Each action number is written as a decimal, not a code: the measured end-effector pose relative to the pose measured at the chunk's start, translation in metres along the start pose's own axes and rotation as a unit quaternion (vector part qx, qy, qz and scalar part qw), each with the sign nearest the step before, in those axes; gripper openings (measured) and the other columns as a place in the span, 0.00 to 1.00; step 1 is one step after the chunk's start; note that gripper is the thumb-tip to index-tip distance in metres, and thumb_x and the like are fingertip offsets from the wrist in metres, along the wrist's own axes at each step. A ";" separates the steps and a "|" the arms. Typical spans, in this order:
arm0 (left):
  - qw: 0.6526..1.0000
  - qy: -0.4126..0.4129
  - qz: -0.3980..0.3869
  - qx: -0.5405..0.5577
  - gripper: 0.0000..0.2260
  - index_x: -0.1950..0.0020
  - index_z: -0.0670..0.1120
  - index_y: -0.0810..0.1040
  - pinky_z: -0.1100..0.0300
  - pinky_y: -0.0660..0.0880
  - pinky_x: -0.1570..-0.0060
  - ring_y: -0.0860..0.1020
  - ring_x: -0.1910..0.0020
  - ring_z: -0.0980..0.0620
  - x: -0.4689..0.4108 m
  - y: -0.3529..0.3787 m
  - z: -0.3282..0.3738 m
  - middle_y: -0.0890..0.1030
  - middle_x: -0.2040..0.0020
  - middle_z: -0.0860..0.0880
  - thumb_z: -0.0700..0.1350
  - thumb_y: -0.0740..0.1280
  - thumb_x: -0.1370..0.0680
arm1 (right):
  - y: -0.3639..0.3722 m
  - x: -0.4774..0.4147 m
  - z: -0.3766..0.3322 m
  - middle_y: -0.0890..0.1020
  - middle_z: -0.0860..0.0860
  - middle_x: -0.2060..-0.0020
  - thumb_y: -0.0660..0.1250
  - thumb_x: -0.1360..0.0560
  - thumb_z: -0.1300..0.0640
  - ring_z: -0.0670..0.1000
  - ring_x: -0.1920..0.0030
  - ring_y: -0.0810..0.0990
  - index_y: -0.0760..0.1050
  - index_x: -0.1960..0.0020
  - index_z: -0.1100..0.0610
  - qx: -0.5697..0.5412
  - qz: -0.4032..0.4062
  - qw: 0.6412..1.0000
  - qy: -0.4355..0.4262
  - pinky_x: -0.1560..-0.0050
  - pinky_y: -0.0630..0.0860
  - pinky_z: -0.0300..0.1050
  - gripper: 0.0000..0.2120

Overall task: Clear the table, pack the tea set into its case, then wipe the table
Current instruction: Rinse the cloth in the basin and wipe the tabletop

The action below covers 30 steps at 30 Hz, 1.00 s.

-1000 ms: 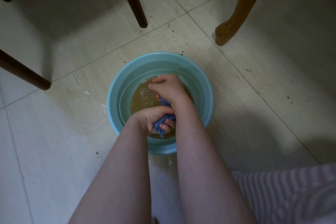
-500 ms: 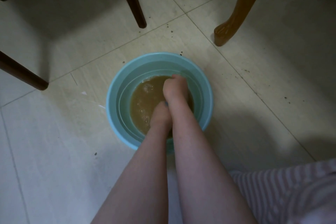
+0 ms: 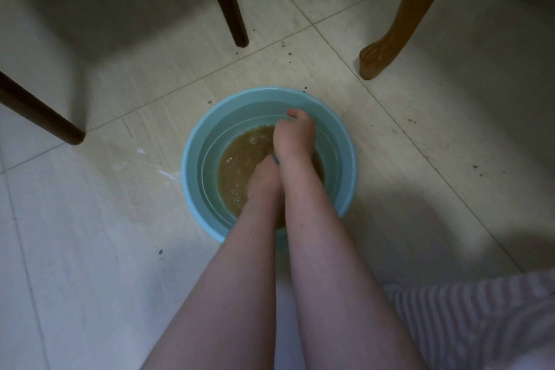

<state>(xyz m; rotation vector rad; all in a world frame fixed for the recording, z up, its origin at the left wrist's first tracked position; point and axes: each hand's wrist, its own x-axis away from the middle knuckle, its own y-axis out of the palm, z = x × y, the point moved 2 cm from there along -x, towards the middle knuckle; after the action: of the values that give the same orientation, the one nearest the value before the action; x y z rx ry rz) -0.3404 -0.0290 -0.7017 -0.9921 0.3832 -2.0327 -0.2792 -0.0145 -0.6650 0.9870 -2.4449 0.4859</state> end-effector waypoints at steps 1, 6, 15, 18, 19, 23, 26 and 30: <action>0.995 0.008 -0.044 0.089 0.15 0.65 0.50 0.68 0.60 0.70 0.63 0.74 0.65 0.52 -0.002 -0.002 0.000 0.71 0.67 0.52 0.38 0.57 0.19 | 0.000 0.001 0.001 0.80 0.53 0.53 0.59 0.23 0.63 0.51 0.59 0.78 0.74 0.38 0.54 -0.014 -0.022 1.000 0.012 0.57 0.78 0.47 0.15; 0.864 -0.132 -0.387 0.293 0.20 0.77 0.50 0.64 0.66 0.47 0.78 0.57 0.84 0.58 0.008 -0.023 -0.005 0.61 0.79 0.53 0.39 0.59 0.24 | -0.013 -0.007 0.001 0.85 0.57 0.60 0.74 0.28 0.56 0.58 0.54 0.84 0.82 0.55 0.61 -0.013 -0.237 0.971 0.033 0.46 0.80 0.52 0.08; 0.866 -0.158 -0.447 0.157 0.13 0.75 0.46 0.71 0.68 0.54 0.81 0.61 0.83 0.58 0.014 -0.029 -0.013 0.66 0.78 0.51 0.40 0.67 0.31 | -0.011 0.014 0.009 0.73 0.51 0.76 0.67 0.22 0.60 0.48 0.76 0.72 0.79 0.52 0.64 -0.099 -0.335 0.936 0.054 0.67 0.74 0.41 0.07; 0.920 -0.144 -0.346 0.112 0.14 0.69 0.44 0.65 0.68 0.55 0.81 0.60 0.83 0.58 0.014 -0.022 -0.008 0.66 0.80 0.52 0.36 0.57 0.23 | -0.006 0.013 0.003 0.67 0.50 0.79 0.67 0.22 0.50 0.48 0.79 0.64 0.73 0.65 0.59 0.018 -0.243 0.969 0.044 0.71 0.67 0.41 0.18; 0.940 -0.126 -0.302 0.093 0.14 0.68 0.44 0.63 0.68 0.55 0.80 0.60 0.83 0.57 0.013 -0.022 -0.005 0.65 0.81 0.52 0.35 0.56 0.23 | -0.004 0.012 0.003 0.66 0.50 0.80 0.66 0.22 0.49 0.49 0.79 0.64 0.70 0.67 0.58 0.029 -0.197 0.979 0.038 0.71 0.66 0.42 0.19; 0.985 -0.034 -0.166 -0.019 0.14 0.68 0.44 0.66 0.67 0.63 0.78 0.67 0.76 0.53 0.010 -0.025 -0.002 0.69 0.76 0.50 0.34 0.60 0.24 | 0.003 0.003 0.016 0.66 0.49 0.78 0.62 0.21 0.48 0.51 0.75 0.65 0.64 0.72 0.53 -0.004 -0.042 0.999 0.002 0.66 0.67 0.48 0.23; 0.993 0.019 -0.101 -0.062 0.13 0.67 0.47 0.69 0.59 0.68 0.64 0.73 0.61 0.45 0.009 -0.019 -0.009 0.75 0.64 0.46 0.36 0.62 0.23 | 0.005 0.002 0.026 0.66 0.45 0.82 0.60 0.20 0.50 0.51 0.75 0.66 0.65 0.79 0.54 -0.026 0.015 1.000 -0.004 0.65 0.68 0.48 0.28; 0.992 -0.033 -0.004 -0.125 0.13 0.66 0.50 0.68 0.58 0.67 0.67 0.72 0.68 0.51 0.016 -0.015 -0.006 0.73 0.66 0.51 0.41 0.59 0.21 | 0.003 0.006 0.023 0.66 0.44 0.83 0.59 0.19 0.51 0.50 0.76 0.66 0.65 0.76 0.52 -0.054 0.041 0.998 -0.010 0.65 0.67 0.48 0.26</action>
<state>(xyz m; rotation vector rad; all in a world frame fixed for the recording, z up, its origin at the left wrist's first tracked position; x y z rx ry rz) -0.3588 -0.0326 -0.6895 -1.2102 0.6101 -1.9871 -0.2916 -0.0266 -0.6810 0.8536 -2.5096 0.3679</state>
